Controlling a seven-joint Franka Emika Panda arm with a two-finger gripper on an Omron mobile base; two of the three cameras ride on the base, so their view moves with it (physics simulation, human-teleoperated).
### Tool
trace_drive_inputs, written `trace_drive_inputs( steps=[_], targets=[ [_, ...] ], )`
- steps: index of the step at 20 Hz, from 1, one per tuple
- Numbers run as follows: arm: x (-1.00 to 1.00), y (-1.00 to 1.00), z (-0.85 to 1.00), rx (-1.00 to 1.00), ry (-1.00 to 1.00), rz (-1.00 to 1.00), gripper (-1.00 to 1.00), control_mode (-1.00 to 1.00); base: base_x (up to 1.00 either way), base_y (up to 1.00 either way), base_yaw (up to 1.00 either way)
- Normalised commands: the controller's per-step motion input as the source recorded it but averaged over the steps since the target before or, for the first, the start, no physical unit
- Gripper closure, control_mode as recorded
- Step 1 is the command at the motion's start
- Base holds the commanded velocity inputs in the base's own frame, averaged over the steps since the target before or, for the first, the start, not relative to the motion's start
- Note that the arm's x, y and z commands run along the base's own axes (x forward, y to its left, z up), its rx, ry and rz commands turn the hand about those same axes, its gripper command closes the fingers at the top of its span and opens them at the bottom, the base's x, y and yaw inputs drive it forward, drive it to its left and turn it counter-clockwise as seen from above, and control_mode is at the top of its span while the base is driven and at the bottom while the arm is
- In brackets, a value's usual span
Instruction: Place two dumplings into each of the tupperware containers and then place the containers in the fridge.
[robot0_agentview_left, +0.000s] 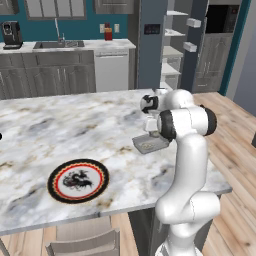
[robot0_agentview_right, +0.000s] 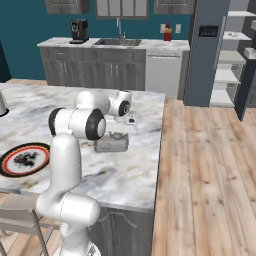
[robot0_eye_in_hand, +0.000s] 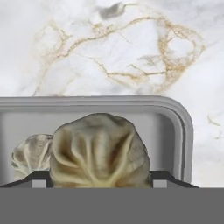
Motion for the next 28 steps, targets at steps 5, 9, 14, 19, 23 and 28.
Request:
trace_drive_inputs(
  steps=[5, 9, 14, 19, 23, 28],
  targets=[
    [-0.55, -0.24, 0.00, 0.00, 0.00, 0.00, 1.00, -1.00, 0.00, 0.00, 0.00],
    [-0.23, 0.01, -0.04, 0.00, -0.02, 0.00, 1.00, -1.00, 0.00, 0.00, 0.00],
    [0.04, 0.16, -0.02, 0.00, -0.02, 0.00, 1.00, -1.00, 0.00, 0.00, 0.00],
    [0.07, 0.03, -0.21, 0.00, 0.00, 0.00, 1.00, -1.00, 0.00, 0.00, 0.00],
    [0.05, 0.00, -0.39, 0.00, 0.00, 0.00, -1.00, -1.00, 0.00, 0.00, 0.00],
    [0.03, 0.00, -0.12, 0.00, 0.00, 0.00, -1.00, -1.00, 0.00, 0.00, 0.00]
  ],
)
